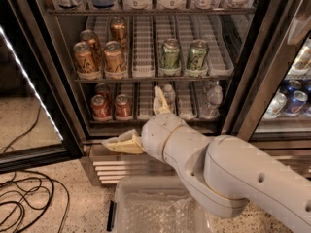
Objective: Pick orange can from middle shelf of fridge
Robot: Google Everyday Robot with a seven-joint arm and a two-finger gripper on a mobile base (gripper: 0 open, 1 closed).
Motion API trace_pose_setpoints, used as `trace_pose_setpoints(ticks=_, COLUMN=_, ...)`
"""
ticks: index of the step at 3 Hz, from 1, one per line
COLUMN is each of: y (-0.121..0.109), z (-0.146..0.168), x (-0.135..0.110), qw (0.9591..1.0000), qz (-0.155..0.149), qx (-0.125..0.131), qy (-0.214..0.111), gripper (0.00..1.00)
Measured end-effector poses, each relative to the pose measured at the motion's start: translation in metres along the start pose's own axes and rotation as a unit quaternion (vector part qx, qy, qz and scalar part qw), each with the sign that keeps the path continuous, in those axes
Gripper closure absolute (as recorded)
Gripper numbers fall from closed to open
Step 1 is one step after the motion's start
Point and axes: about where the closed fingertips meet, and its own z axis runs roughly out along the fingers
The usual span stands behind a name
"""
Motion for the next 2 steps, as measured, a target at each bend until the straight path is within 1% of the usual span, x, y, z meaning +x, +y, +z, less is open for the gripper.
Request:
trace_pose_setpoints(ticks=1, y=0.026, z=0.032, x=-0.027, qw=0.9985, qz=-0.028, qx=-0.005, qy=-0.047, gripper=0.0)
trace_pose_setpoints(ticks=2, y=0.041, z=0.079, x=-0.03, qw=0.997, qz=-0.012, qx=-0.01, qy=-0.076, gripper=0.0)
